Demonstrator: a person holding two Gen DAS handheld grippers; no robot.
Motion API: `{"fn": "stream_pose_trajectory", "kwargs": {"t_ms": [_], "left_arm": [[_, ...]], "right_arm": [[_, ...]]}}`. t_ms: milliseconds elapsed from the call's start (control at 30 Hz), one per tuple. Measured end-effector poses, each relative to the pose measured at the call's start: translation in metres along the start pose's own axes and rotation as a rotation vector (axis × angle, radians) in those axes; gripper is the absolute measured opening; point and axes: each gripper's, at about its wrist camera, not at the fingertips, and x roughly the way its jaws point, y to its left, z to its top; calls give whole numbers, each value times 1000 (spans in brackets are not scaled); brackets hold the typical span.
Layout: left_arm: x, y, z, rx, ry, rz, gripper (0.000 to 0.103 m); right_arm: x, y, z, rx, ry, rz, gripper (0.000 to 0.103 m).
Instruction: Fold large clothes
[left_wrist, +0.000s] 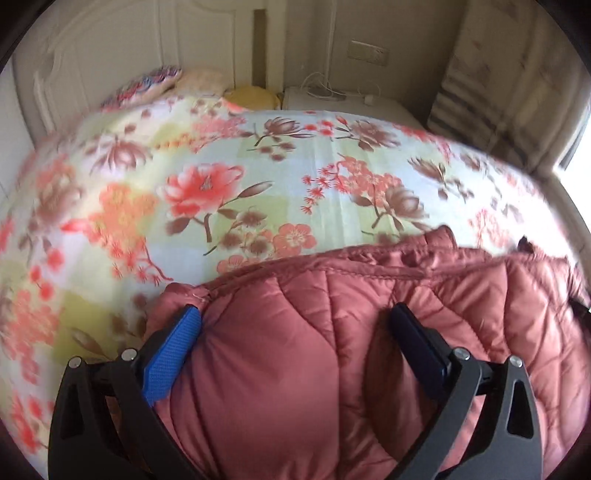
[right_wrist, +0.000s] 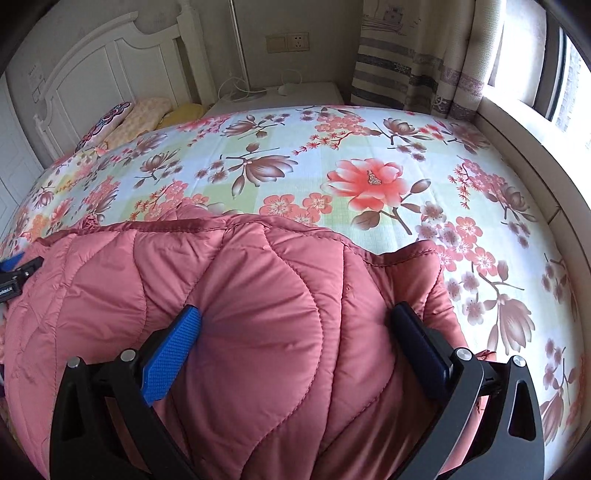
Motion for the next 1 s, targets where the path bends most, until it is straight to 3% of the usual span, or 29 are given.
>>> {"fn": "stream_pose_trajectory", "kwargs": {"t_ms": [167,233,333,433,500,567,600,633,667,733,900,1000], "left_arm": [[0,-5,-3,9,2,6,101],[-8,-6,-1,8,-7,44,101],[-52,-12,0,30,-118,128,99],[-102,-32,-20,111,-230,16,101],[-112,-49,-47,202,-280,62,101],[-97,-54,-65,264,-254,115,101],[-80,-46,-72,255,-202,114,101],[-65,-34,-73,205,-154,78,101],[-61,-18,-73,126,-139,-5,101],[-61,-5,-67,54,-142,-50,101],[-53,-18,-68,122,-141,33,101],[-56,-14,-69,105,-140,9,101]], "right_arm": [[-1,0,-1,2,-4,2,99],[-1,0,-1,6,-5,7,99],[-1,-1,-1,7,-6,9,99],[-1,-1,-1,10,-7,12,99],[-2,0,-1,11,-8,14,99],[-2,-1,-1,12,-10,15,99],[-2,-1,-1,12,-10,15,99],[-2,-1,-1,12,-9,14,99],[-2,-1,-1,12,-9,14,99],[-2,-1,-1,13,-9,16,99],[-2,-1,-1,14,-7,16,99],[-12,0,1,25,1,-16,98]]}}
